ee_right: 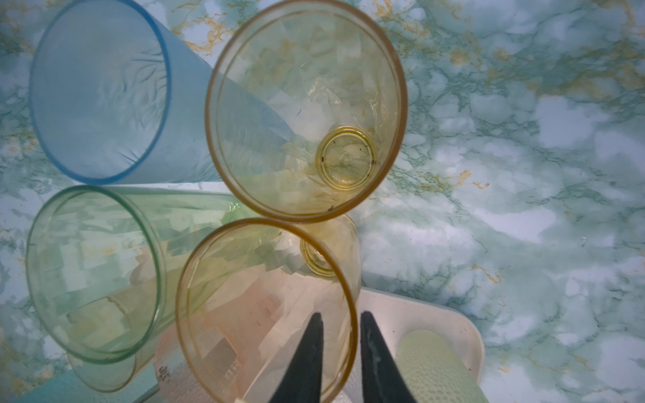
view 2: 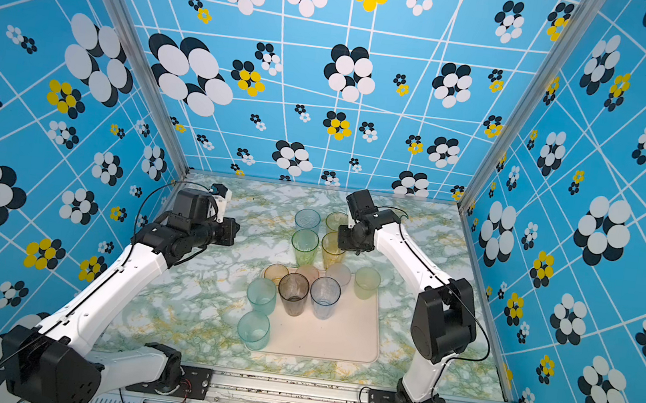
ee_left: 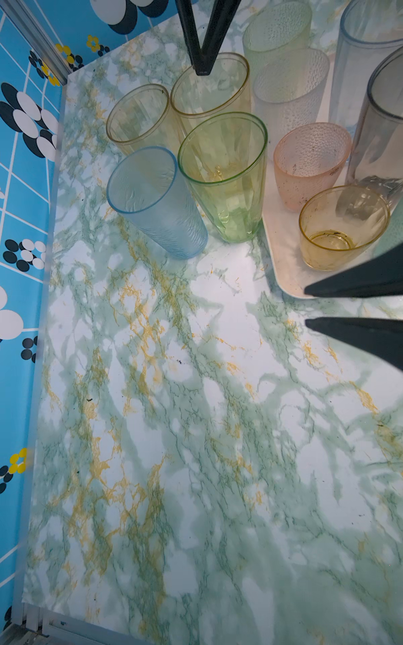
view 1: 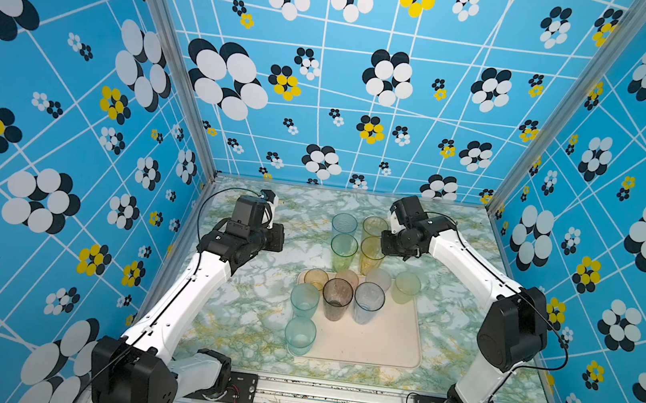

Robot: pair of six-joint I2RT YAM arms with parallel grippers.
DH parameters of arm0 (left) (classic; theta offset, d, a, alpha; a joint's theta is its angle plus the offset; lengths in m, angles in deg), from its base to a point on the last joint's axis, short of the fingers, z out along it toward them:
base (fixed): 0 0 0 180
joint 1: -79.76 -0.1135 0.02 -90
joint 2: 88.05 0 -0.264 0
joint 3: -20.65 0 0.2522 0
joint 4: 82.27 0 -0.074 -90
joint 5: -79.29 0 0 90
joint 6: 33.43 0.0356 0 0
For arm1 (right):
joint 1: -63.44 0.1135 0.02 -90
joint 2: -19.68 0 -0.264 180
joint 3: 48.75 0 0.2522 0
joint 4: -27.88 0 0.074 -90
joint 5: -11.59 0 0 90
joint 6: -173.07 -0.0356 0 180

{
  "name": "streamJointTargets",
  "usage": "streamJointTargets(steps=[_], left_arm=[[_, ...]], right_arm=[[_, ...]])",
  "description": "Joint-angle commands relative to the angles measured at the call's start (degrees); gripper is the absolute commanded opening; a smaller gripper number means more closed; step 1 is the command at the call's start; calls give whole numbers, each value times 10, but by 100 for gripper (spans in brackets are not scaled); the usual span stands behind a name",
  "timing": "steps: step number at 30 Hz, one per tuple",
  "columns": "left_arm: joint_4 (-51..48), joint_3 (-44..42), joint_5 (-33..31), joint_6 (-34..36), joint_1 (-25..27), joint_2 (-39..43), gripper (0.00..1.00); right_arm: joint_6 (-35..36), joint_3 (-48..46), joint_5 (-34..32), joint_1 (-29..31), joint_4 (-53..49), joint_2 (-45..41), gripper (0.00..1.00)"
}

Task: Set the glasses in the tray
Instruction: 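Lower the right gripper and close it on the amber cup's rim, then lift the amber cup with the right gripper and carry it to the tray's near edge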

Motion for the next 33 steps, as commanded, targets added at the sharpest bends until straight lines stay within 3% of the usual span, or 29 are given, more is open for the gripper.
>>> streamJointTargets(steps=[1, 21, 33], left_arm=[[10, -7, 9, 7, -6, -5, 15], [10, -12, 14, 8, -9, 1, 14], [7, -13, 16, 8, -9, 4, 14]], right_arm=[[7, 15, 1, -3, -16, 13, 22], [7, 7, -9, -3, -11, 10, 9], [-3, -23, -18, -3, 1, -44, 8]])
